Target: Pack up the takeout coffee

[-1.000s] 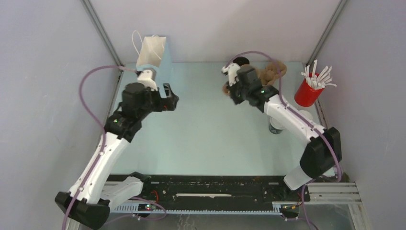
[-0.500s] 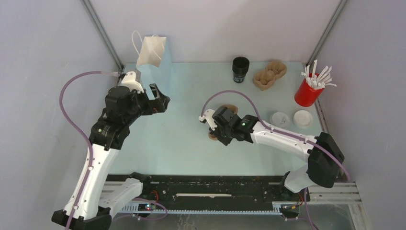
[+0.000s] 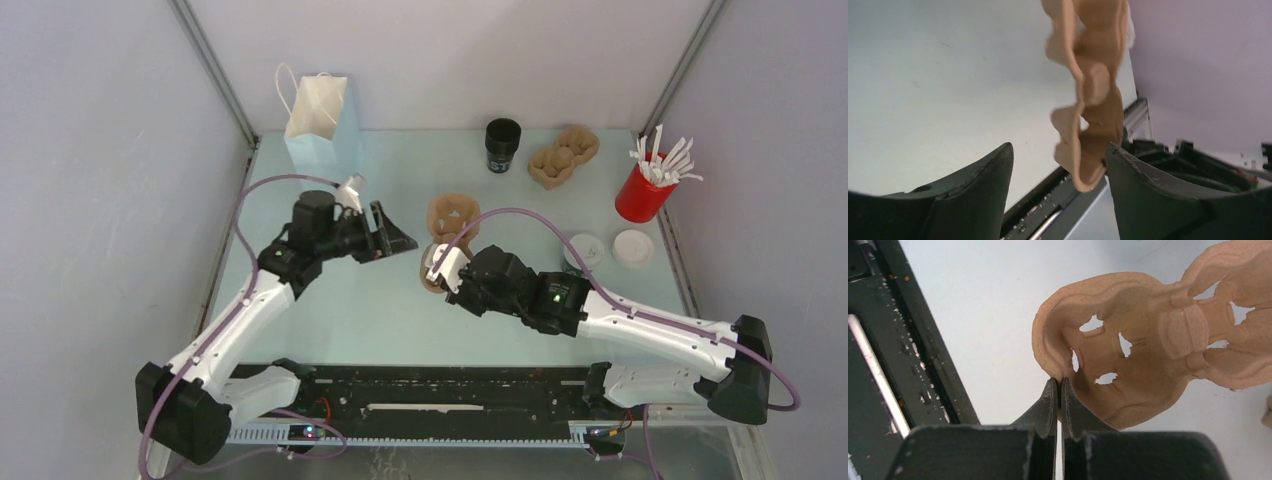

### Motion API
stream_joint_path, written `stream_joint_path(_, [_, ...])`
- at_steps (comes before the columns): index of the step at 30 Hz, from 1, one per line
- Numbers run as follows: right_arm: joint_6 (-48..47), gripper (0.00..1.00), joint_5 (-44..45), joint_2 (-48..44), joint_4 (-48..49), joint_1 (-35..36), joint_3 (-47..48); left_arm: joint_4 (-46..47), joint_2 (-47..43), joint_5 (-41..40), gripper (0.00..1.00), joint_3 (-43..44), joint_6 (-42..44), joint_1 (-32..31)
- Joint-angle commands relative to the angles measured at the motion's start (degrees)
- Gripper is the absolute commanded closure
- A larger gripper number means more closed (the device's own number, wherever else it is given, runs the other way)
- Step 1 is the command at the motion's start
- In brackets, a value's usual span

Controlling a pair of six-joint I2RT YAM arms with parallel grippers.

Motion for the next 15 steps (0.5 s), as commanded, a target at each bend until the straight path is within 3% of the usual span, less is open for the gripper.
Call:
stream_joint_path(1, [-1.48, 1.0, 4.42, -1.02, 4.31, 0.93, -0.26, 4.11, -0.73, -1.46, 0.32, 1.09, -1.58, -6.66])
stream_joint_path(6, [-0.63, 1.0, 6.1, -0.39, 5.26, 1.85, -0.12, 2.73, 0.84, -4.63, 0.45, 1.3, 0.03, -9.46])
stream_joint_path(12, [-0.31, 1.0, 7.4, 0.46, 6.09, 3.18, 0.35, 1.92, 3.13, -8.58, 0.52, 2.01, 1.39, -13.17])
stream_joint_path(15, [-0.1, 1.0, 7.89, 1.03, 6.27, 3.61, 0.44, 1.96, 2.98, -9.34, 0.63, 2.28, 1.59, -13.5])
